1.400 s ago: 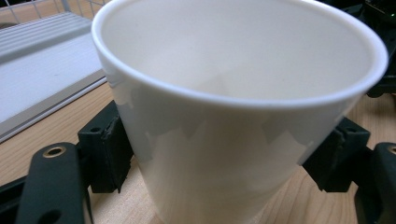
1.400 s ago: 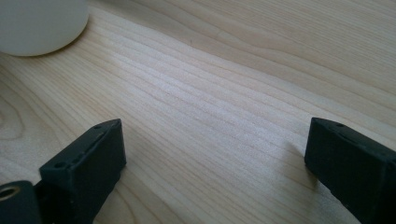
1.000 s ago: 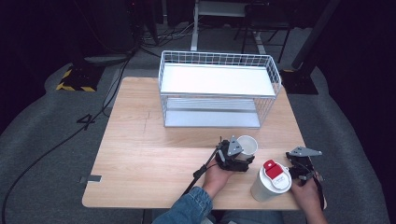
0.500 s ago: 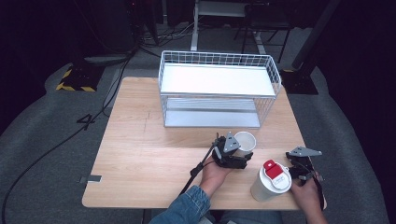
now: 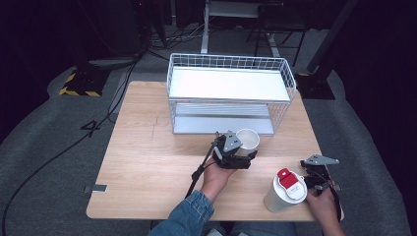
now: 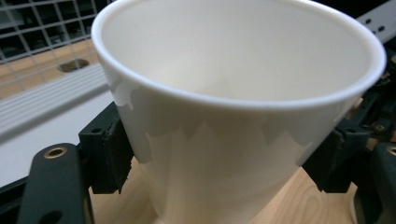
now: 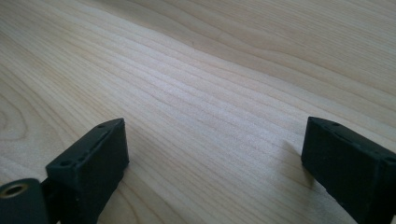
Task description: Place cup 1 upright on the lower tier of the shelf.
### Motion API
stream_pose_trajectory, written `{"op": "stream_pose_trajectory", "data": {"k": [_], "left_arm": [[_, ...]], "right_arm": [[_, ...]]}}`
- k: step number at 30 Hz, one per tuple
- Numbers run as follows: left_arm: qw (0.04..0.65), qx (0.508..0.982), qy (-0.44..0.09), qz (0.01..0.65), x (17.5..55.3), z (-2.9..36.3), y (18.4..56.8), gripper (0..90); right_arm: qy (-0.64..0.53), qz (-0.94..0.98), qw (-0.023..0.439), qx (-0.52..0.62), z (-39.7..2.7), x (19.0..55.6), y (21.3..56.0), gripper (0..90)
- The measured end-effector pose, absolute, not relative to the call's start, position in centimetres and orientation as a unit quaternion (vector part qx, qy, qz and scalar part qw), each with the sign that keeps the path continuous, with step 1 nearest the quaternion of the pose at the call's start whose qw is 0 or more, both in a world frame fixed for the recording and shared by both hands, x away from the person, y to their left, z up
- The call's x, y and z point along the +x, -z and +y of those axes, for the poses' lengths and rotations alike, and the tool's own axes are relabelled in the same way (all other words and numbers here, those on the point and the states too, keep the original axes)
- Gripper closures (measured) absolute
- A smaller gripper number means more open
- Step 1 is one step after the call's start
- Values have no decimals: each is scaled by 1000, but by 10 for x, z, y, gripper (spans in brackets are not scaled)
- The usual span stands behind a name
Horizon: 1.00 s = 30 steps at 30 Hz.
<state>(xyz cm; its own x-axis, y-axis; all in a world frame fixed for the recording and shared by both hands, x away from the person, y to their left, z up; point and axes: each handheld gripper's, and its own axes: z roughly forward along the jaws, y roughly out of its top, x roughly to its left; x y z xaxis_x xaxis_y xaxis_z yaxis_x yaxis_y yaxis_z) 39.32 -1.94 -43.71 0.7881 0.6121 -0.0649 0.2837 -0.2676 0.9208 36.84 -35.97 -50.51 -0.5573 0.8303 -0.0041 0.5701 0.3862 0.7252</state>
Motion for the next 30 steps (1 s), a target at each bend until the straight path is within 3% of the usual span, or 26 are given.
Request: {"op": "stream_pose_trajectory", "data": {"k": [14,30], "left_arm": [[539,761,-171,318,417,6,416,222],[509,739,-209,388,460,18,426,220]], "right_arm": [[-348,811,188,431,-360,368,505,79],[-348,811,187,431,-360,368,505,82]]}}
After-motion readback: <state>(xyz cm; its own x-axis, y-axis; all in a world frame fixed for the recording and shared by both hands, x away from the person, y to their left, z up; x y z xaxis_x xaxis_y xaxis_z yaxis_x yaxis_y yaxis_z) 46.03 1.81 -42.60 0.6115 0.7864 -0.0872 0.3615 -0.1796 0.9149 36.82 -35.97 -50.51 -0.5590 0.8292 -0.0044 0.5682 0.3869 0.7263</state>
